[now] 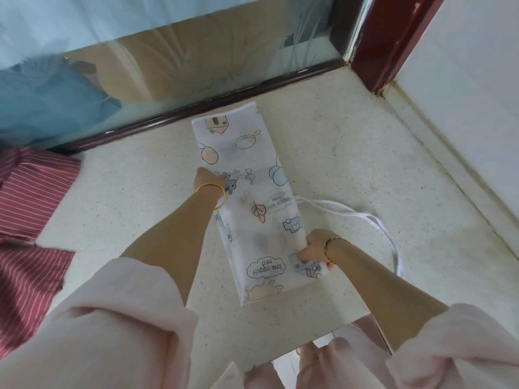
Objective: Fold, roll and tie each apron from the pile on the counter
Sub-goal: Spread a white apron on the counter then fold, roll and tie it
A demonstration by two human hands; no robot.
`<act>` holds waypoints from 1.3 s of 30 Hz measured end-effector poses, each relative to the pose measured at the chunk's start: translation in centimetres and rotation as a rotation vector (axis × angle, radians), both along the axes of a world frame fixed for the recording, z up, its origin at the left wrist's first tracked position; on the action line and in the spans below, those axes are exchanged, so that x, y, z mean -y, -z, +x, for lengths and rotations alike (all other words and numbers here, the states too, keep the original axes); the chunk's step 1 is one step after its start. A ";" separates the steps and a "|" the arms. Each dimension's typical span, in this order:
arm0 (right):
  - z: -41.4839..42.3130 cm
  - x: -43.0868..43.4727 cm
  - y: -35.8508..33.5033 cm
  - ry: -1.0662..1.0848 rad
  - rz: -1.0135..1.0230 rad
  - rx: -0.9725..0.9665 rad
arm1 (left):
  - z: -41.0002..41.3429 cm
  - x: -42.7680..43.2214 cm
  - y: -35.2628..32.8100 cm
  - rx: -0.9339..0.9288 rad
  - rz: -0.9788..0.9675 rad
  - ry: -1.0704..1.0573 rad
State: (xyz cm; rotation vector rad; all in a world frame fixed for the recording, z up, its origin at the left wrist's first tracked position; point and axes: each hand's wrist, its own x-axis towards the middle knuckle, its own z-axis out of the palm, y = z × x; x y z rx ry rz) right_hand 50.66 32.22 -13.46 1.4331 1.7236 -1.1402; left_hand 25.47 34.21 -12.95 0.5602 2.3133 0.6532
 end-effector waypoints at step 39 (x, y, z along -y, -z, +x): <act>0.2 0.9 0.0 0.060 0.145 -0.019 | 5.7 9.1 1.3 0.159 -0.022 -0.173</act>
